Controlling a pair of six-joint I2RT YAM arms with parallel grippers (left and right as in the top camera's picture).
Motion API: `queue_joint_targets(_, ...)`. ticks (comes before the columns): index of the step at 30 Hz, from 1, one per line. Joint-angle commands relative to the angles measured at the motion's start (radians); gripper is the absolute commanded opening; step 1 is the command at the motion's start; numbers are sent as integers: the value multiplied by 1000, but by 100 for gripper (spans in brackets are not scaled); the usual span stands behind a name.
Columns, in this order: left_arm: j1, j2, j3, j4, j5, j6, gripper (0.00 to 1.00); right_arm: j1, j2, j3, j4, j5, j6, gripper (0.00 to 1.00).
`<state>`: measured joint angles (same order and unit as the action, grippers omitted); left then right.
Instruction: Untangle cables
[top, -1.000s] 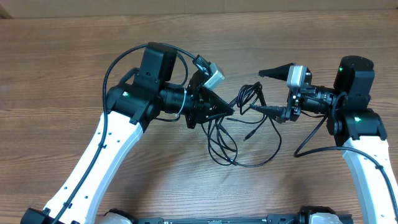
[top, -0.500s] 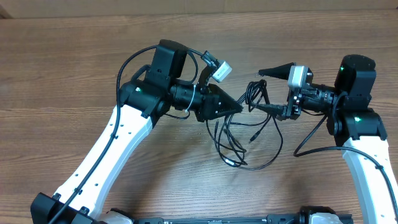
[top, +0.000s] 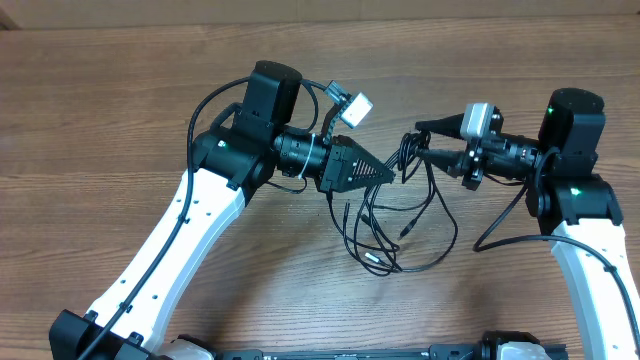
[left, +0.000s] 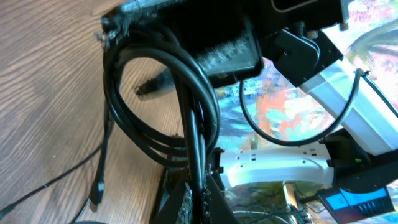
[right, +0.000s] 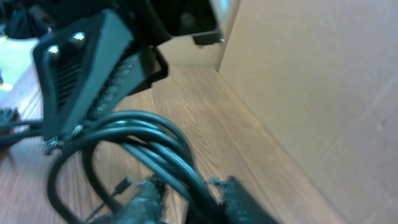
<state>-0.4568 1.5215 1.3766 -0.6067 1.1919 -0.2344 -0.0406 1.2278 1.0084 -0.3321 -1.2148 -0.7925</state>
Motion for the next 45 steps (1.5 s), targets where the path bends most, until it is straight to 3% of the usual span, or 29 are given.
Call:
queue_joint_targets(1,-4,-3,19,0,9,-10,4,1,-14,19,2,-10,-2,21)
queue_joint_targets(6,-4,-3,19,-25,-100,-9,5,1,-14,19,-3,-10,-2,13)
queue_joint_targets(7,-4,-3,19,-25,-135,-9,10,1,-14,19,-8,-10,-2,12)
queue_joint_targets(8,-4,-3,19,-26,-166,-9,25,1,-14,19,-15,-10,-2,11)
queue_joint_targets(10,-4,-3,19,-37,-268,-9,94,1,-14,19,-48,-8,-2,9)
queue_joint_targets(11,-4,-3,19,-39,-294,-8,100,1,-14,19,-66,2,-2,9)
queue_joint_targets(15,-4,-3,19,-34,-300,27,100,1,-14,19,-138,111,14,7)
queue_joint_targets(26,-9,-9,20,33,-277,60,100,1,-14,19,-132,290,233,5)
queue_joint_targets(29,-9,-23,20,44,-356,58,100,1,-14,19,-125,367,311,4)
queue_joint_targets(33,-9,-79,21,51,-602,19,100,0,-14,19,-99,440,464,4)
queue_joint_targets(36,-10,-126,21,59,-695,-9,99,0,-14,19,-64,440,608,4)
queue_joint_targets(40,-30,-153,21,64,-689,-10,100,0,-14,19,-48,422,759,4)
queue_joint_targets(45,-113,-152,21,60,-651,-9,99,0,-14,19,10,234,861,4)
